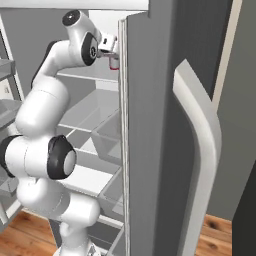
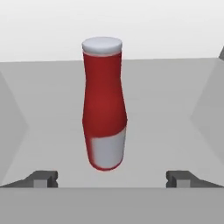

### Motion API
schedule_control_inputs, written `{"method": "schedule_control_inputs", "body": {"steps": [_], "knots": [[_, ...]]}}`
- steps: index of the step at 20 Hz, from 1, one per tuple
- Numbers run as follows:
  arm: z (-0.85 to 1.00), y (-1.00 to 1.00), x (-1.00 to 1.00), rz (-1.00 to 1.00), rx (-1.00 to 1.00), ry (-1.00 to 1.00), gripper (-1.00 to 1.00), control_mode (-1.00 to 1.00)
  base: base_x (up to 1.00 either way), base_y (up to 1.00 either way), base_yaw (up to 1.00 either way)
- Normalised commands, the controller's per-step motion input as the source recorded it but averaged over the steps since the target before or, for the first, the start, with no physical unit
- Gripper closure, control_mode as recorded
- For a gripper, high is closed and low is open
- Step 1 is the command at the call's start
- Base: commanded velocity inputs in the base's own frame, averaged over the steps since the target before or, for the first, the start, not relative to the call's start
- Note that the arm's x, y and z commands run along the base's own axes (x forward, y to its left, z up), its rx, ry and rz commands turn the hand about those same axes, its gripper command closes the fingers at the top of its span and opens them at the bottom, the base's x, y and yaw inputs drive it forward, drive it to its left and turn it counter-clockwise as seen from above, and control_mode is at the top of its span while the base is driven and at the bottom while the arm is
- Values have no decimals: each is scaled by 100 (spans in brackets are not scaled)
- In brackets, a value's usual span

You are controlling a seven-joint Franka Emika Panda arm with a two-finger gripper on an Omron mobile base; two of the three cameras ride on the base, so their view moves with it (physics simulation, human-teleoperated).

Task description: Place the mayonnaise and ketchup from the counter to the top shelf of the fridge. If the existing items in the fridge are on the top shelf, move them to other shelves.

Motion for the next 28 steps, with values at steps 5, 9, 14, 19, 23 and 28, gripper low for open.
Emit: {"method": "schedule_control_inputs", "body": {"steps": [5,9,14,19,23,28], "knots": [[0,0,-100,0,0,-23,-100,-100,0,0,0],[2,0,-100,0,0,-26,-100,-100,0,0,0],[4,0,-100,1,-3,-10,-100,-100,0,0,0],[0,1,-100,2,-6,0,-100,-100,0,0,0],[0,2,-100,2,-6,4,-100,-100,0,0,0],[-33,1,-100,7,-6,35,-100,-100,0,0,0]]}}
